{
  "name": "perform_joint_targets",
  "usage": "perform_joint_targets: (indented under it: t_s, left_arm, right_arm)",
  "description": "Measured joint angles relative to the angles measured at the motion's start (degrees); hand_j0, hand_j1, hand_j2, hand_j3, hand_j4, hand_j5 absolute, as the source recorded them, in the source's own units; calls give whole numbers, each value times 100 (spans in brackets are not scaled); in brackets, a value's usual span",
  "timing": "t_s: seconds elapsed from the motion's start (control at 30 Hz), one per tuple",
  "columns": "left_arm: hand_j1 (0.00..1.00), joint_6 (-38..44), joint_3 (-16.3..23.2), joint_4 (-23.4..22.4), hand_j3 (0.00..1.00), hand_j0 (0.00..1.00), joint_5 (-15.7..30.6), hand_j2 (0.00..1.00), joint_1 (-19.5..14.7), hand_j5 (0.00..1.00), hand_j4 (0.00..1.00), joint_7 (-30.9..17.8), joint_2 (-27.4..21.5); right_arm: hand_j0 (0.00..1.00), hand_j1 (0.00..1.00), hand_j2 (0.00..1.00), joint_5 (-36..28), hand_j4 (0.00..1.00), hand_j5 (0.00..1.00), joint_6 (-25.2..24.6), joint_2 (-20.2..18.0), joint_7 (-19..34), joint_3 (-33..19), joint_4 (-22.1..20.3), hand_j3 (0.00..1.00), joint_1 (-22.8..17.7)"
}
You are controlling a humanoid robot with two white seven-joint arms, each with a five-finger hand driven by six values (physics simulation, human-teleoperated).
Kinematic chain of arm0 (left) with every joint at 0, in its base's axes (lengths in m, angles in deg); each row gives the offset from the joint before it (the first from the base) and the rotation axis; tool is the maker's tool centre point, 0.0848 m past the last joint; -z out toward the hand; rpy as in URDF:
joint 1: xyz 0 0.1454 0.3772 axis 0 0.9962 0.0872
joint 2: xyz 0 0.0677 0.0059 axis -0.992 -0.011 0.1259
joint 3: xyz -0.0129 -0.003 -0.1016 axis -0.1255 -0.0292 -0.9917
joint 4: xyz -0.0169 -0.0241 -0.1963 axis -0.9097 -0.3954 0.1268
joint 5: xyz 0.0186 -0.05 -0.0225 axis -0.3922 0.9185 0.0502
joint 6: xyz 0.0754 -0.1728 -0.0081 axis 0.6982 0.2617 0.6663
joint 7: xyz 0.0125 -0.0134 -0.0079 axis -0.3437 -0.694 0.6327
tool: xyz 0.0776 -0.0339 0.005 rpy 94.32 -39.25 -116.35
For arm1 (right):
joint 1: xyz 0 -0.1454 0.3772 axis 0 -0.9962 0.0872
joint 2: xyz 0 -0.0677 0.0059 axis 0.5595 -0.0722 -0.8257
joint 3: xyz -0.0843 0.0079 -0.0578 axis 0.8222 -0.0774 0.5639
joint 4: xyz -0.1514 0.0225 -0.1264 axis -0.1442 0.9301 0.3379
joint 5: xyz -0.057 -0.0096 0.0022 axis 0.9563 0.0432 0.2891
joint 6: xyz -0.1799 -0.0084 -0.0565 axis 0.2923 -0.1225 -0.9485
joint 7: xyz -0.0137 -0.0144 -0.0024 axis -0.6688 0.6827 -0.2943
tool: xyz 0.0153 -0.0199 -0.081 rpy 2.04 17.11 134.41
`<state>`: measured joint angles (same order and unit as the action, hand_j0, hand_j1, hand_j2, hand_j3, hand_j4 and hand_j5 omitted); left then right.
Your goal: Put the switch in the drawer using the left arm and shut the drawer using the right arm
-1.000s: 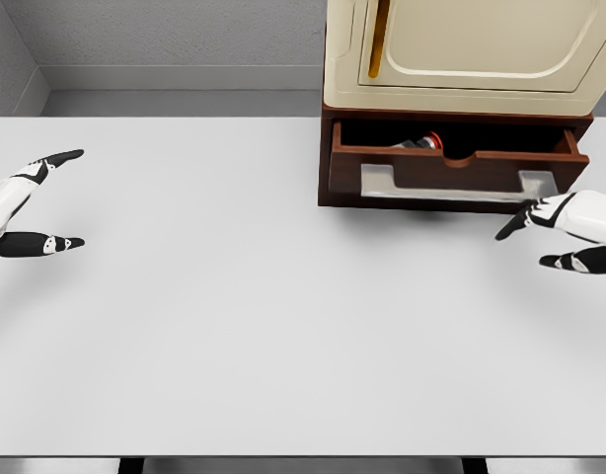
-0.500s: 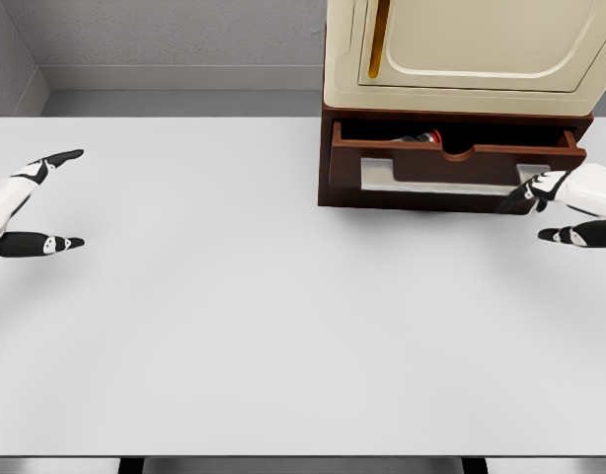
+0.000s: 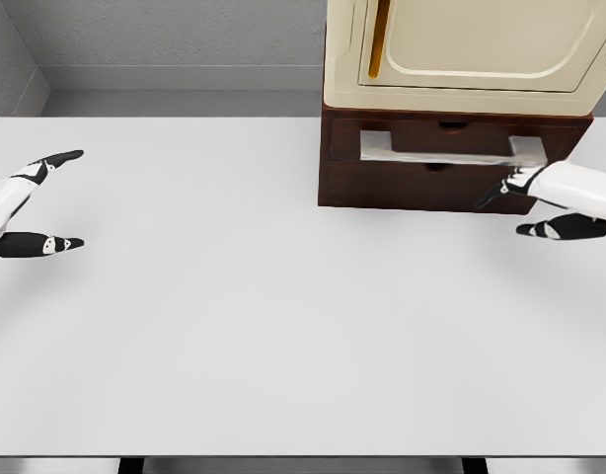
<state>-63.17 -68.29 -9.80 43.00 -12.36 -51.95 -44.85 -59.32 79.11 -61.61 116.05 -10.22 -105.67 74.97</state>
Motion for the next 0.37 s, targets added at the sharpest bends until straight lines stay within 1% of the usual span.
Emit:
perform_joint_targets:
  t_s: [0.07, 0.17, 0.3, 0.33, 0.37]
  left_arm:
    - [100, 0, -1, 0, 100, 100, 0, 100, 0, 100, 100, 0, -2]
    - [100, 0, -1, 0, 100, 100, 0, 100, 0, 100, 100, 0, -3]
    - [100, 0, -18, -19, 100, 100, -4, 100, -9, 100, 100, 0, -9]
    - [100, 0, -22, -22, 100, 100, -4, 100, -9, 100, 100, 0, -12]
    - [100, 0, -28, -22, 100, 100, -1, 100, 0, 100, 100, 1, -15]
  right_arm:
    - [72, 72, 72, 13, 72, 72, 4, 14, -6, 55, 64, 72, 79]
    - [73, 73, 73, 54, 73, 73, 8, 33, -11, 139, 103, 73, 79]
    - [73, 73, 73, 108, 73, 73, 11, 25, -12, 193, -75, 73, -97]
    - [100, 100, 100, 114, 100, 100, 12, 17, -12, 198, -174, 100, -158]
    - [100, 100, 100, 121, 100, 100, 13, 8, -12, 201, -321, 100, -281]
